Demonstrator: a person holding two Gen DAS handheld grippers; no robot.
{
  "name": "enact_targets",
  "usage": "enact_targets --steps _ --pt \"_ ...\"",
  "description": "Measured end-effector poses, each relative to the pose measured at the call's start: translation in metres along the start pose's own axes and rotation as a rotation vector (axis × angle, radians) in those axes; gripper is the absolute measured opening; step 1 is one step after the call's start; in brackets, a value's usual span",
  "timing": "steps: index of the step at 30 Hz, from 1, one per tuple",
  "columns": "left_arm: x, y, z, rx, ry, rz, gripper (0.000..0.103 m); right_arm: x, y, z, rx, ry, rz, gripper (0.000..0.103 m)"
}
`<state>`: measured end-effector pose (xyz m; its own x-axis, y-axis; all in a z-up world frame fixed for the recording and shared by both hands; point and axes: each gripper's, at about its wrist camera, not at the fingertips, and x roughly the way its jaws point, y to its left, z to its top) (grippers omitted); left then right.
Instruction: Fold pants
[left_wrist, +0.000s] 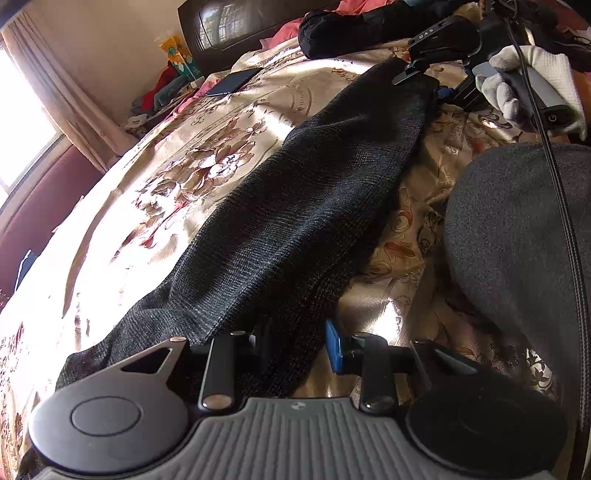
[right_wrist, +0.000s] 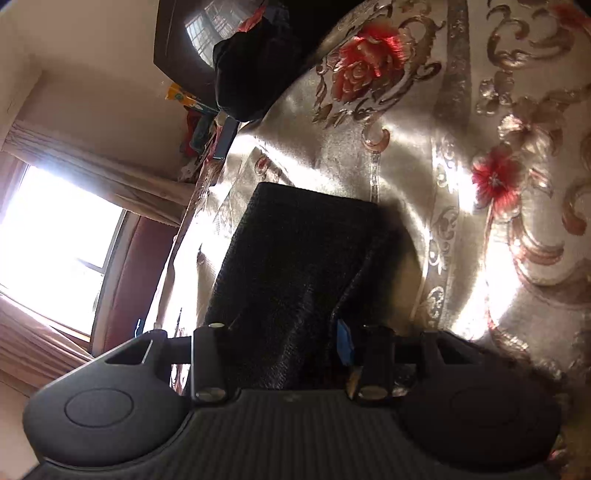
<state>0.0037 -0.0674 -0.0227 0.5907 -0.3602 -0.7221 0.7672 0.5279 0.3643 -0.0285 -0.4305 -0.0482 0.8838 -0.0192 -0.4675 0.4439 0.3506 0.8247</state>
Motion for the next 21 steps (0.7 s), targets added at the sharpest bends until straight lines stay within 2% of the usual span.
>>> enact_targets --steps 1,2,4,8,10,11,13,16,17,18,21 --pt "0.0 0.001 0.001 -0.007 0.003 0.0 0.045 0.007 0.002 0.002 0.028 0.017 -0.003 0.01" --pt "0.001 0.002 0.003 -0.015 0.005 0.0 0.045 0.014 0.007 0.004 0.063 0.046 0.009 0.008" --pt "-0.002 0.005 0.008 -0.012 0.001 0.011 0.045 0.013 0.03 0.011 0.023 0.052 0.088 0.008" --pt "-0.026 0.014 0.029 0.019 -0.089 0.079 0.045 -0.035 0.114 0.033 -0.162 -0.001 0.348 0.007" --pt "-0.036 0.017 0.037 0.028 -0.129 0.105 0.046 -0.064 0.134 0.032 -0.27 -0.052 0.391 0.007" --pt "-0.038 0.016 0.038 0.037 -0.141 0.118 0.048 -0.072 0.131 0.029 -0.294 -0.066 0.372 0.006" --pt "-0.03 0.01 0.033 0.044 -0.133 0.111 0.054 -0.07 0.104 0.027 -0.251 -0.055 0.276 0.006" --pt "0.003 -0.001 0.017 0.002 -0.032 -0.009 0.054 -0.033 0.032 0.022 -0.149 0.042 -0.044 0.007" --pt "0.011 -0.007 0.012 0.014 -0.017 -0.01 0.054 -0.025 0.017 0.017 -0.129 0.07 -0.101 0.007" --pt "0.014 -0.011 0.01 0.029 -0.014 -0.001 0.054 -0.022 0.006 0.013 -0.123 0.077 -0.123 0.007" --pt "0.007 -0.01 0.011 0.027 -0.026 -0.006 0.055 -0.025 -0.008 0.012 -0.044 0.057 -0.052 0.011"
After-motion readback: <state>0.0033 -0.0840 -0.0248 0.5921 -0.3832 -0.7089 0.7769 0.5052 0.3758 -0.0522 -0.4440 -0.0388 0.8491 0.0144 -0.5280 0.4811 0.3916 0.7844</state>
